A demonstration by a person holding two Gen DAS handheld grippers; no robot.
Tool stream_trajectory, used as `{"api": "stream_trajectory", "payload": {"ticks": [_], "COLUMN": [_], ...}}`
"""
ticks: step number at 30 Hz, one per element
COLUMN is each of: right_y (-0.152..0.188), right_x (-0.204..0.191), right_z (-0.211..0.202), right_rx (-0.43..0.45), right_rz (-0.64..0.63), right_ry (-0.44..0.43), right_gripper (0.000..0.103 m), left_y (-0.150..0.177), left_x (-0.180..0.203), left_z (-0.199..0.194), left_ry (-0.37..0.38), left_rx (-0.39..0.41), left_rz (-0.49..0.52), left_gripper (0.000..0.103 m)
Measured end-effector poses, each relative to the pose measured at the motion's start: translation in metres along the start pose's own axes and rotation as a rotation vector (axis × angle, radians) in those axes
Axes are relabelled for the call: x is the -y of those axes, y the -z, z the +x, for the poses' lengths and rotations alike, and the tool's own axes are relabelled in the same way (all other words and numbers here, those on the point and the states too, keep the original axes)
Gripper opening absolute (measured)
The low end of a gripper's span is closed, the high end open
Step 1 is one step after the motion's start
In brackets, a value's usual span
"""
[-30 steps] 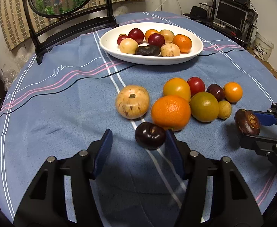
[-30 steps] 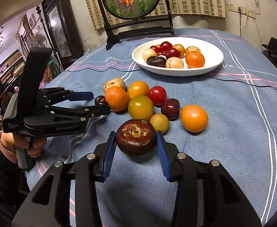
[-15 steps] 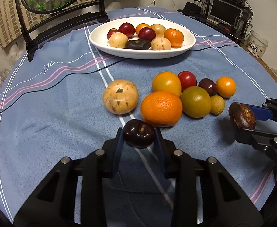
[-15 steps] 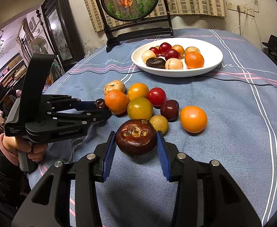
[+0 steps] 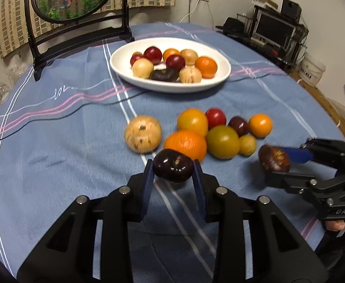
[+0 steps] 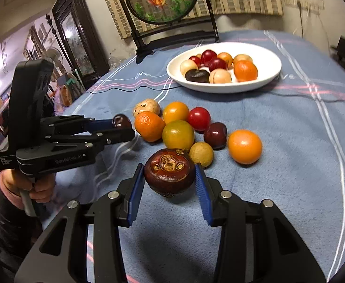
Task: Organize fruits
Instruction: 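Lower both fruits onto the white plate and open both tools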
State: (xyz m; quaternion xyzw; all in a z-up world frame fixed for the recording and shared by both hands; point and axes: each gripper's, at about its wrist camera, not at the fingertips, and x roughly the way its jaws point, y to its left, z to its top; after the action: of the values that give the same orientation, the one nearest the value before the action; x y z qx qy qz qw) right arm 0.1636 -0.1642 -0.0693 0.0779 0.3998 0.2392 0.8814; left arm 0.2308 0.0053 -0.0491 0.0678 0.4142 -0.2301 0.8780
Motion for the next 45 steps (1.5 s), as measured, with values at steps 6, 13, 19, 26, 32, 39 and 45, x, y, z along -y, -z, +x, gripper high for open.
{"api": "stream_trajectory", "payload": {"ticks": [6, 13, 19, 26, 32, 39, 45], "right_y": [-0.051, -0.126, -0.150, -0.165, -0.164, -0.129, -0.091], "right_x": [0.020, 0.067, 0.097, 0.103, 0.101, 0.081, 0.060], "right_z": [-0.017, 0.012, 0.050, 0.073, 0.054, 0.007, -0.019], "right_rx": [0.104, 0.179, 0.141, 0.108, 0.143, 0.170, 0.128], "right_rz": [0.006, 0.056, 0.073, 0.030, 0.026, 0.022, -0.025], "right_ry": [0.046, 0.149, 0.200, 0.213, 0.209, 0.147, 0.137], "right_gripper": [0.043, 0.043, 0.043, 0.046, 0.066, 0.066, 0.066], "left_y": [-0.042, -0.109, -0.152, -0.169, -0.164, -0.141, -0.114], "left_x": [-0.009, -0.024, -0.042, -0.052, -0.047, -0.021, -0.005], "left_z": [-0.002, 0.039, 0.086, 0.114, 0.091, 0.033, -0.013], "left_ry": [-0.016, -0.035, -0.092, -0.143, -0.286, -0.368, -0.364], "left_rx": [0.063, 0.080, 0.046, -0.003, 0.073, 0.151, 0.201], "left_rz": [-0.031, -0.096, -0.163, -0.205, -0.198, -0.127, -0.131], "left_gripper": [0.033, 0.033, 0.033, 0.033, 0.093, 0.095, 0.097]}}
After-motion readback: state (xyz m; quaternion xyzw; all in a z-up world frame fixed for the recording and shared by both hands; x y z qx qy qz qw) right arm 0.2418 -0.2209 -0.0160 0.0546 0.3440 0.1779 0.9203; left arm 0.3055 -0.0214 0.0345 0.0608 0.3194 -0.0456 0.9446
